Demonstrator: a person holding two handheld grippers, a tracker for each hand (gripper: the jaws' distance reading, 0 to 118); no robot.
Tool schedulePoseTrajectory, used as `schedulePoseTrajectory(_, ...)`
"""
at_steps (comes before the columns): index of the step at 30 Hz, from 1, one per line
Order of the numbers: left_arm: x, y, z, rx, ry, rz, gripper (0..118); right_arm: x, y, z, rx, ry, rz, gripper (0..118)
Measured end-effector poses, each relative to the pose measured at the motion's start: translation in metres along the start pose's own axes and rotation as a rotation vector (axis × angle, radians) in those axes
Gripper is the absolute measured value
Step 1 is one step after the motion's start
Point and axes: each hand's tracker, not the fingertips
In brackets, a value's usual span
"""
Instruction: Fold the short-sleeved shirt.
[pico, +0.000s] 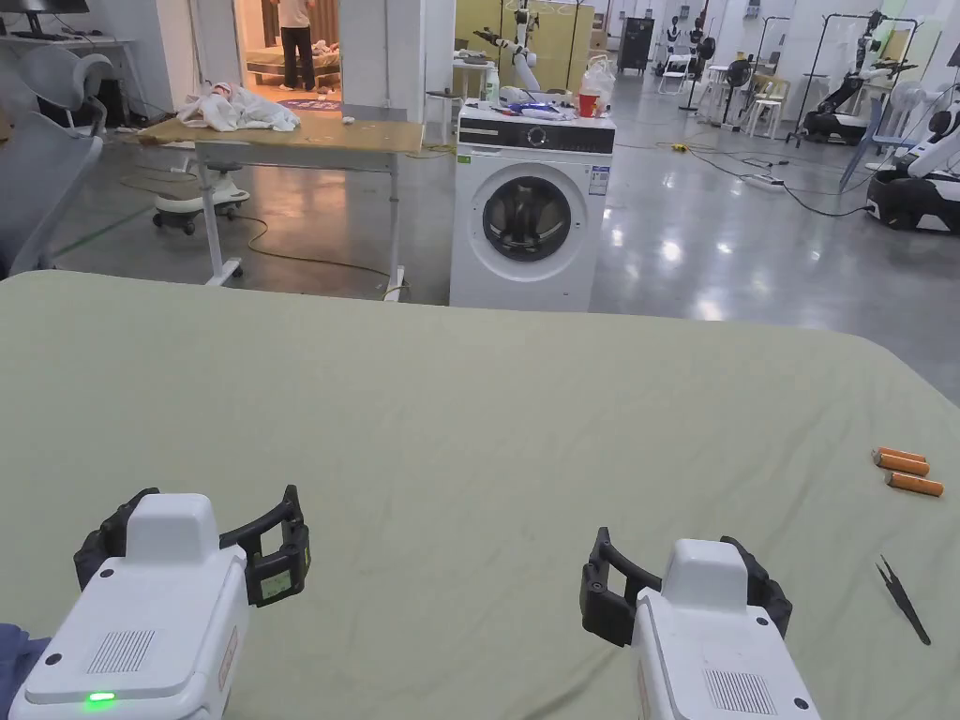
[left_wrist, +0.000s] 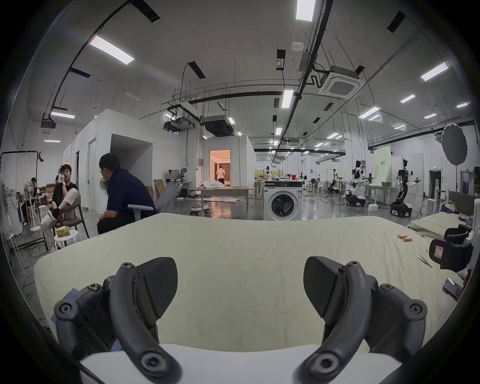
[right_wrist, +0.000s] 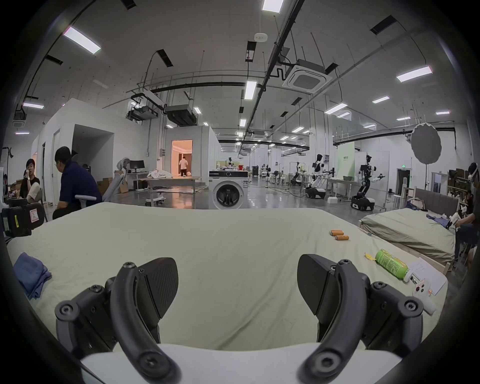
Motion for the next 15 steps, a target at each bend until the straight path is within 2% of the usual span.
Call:
schedulePoseTrajectory(7,-0.0049,-0.0017,-0.0008,0.032,-0.020,-0.011,100,0.0055,0.0014,-0.0046,-0.010,0.003,-0.030,102)
schedulePoseTrajectory(10,-0.0049,-0.0016,-0.0043,0.019,-0.029,-0.014,100,-0.0005,0.0038,-0.0067,0.006,-0.035,0.017,102)
schedulePoseTrajectory(15,-0.0026,-0.0025,-0.0058,0.020,-0.050,-0.030,100,-0.0018,0.0064,-0.0097,0.026,0.021,0.017,102)
